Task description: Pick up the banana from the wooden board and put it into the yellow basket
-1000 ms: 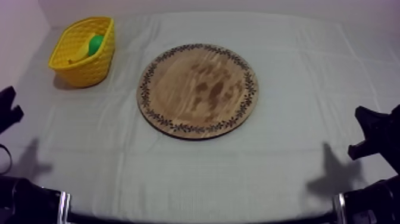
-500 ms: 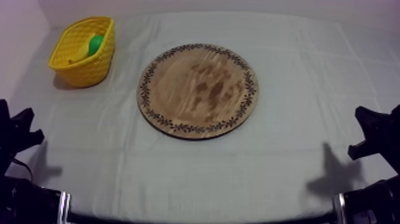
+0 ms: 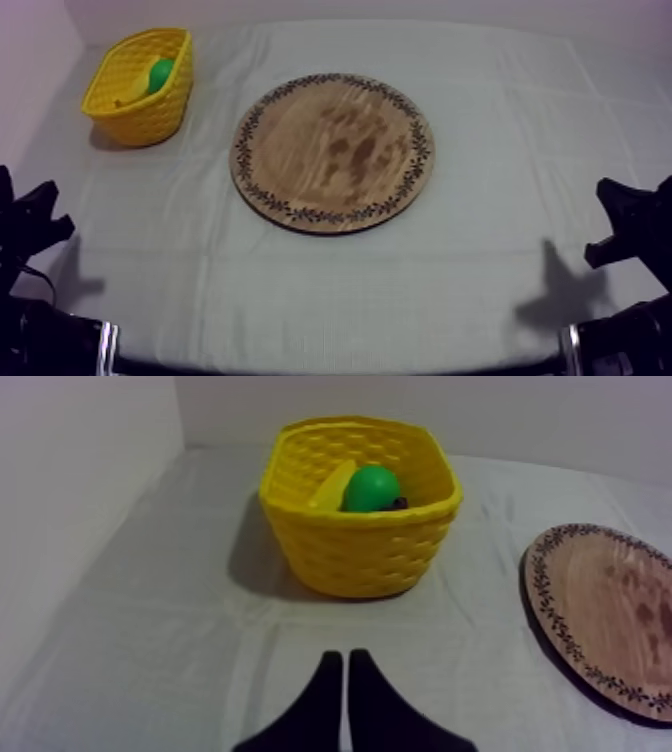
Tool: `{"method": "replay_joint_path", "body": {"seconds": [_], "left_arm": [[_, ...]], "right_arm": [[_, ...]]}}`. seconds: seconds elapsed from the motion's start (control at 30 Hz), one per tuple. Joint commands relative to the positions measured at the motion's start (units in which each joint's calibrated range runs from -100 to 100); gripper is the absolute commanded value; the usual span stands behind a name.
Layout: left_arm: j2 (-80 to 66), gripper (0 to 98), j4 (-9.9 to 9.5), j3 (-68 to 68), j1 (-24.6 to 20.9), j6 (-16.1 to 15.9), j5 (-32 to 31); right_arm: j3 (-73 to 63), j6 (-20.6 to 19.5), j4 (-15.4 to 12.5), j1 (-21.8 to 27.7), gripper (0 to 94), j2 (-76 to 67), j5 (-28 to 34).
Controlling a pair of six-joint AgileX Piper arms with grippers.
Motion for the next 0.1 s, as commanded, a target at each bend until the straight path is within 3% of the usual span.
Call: {"method": "replay_joint_path", "body": {"seconds": [0.0, 0.07], "left_arm": [[-0.04, 0.0, 0.04, 0.02, 0.01, 0.00, -0.01], [-0.04, 0.0, 0.08, 0.03, -0.05, -0.35, -0.01]], "right_arm": [[-0.03, 0.00, -0.02, 0.00, 0.3, 0.00, 0.10], [-0.03, 0.00, -0.02, 0.00, 0.3, 0.00, 0.10]]}}
